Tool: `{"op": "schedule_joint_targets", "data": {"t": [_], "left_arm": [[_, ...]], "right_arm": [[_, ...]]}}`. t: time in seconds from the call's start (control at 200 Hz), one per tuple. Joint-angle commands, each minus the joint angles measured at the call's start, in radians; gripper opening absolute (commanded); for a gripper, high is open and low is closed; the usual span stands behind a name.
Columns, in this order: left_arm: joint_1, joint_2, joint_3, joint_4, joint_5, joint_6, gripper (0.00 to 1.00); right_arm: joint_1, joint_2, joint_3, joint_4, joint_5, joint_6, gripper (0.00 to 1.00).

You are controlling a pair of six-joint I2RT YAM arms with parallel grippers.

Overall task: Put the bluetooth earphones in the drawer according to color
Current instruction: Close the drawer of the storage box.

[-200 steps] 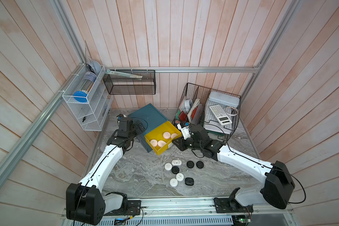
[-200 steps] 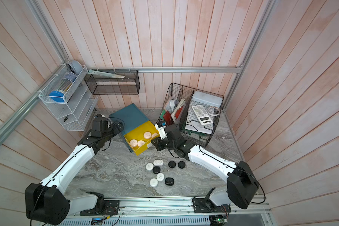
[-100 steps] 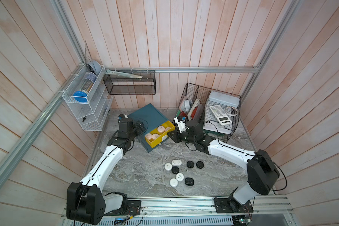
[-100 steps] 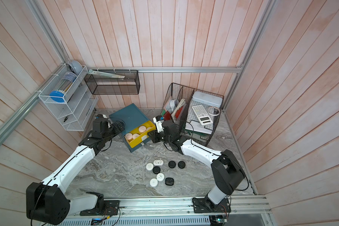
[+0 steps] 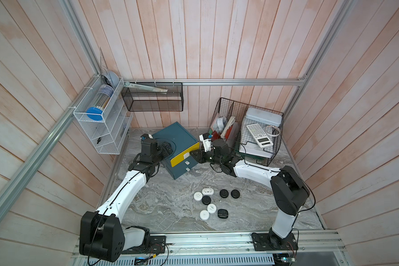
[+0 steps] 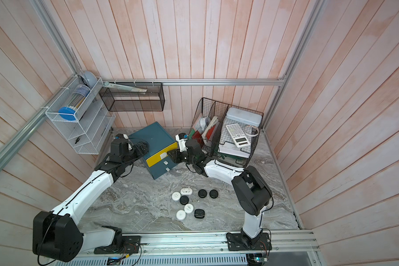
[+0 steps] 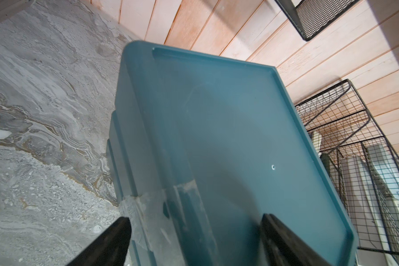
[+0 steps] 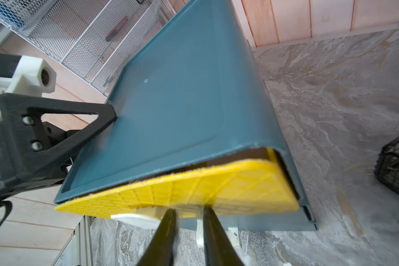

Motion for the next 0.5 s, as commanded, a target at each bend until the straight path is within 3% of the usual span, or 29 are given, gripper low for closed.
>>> {"op": "schedule_joint_targets", "data": {"t": [0.0, 0.345, 0.495], "left_arm": [[-0.022, 0.029, -0.010, -0.061, 0.035, 0.009, 0.93], [-0.034, 0.013, 0.001, -0.090, 0.014, 0.027, 0.93], [-0.021, -0.027, -0.006, -0.106, 0.002, 0.041, 0.95]], "right_arm": [[0.003, 0.031, 0.034, 0.046, -0.041, 0.016, 0.27], [0.003, -0.036, -0.033, 0.031, -0.022, 0.061, 0.33], [-0.017, -0.080, -0.147, 0.112, -0.042, 0.157, 0.44]]}}
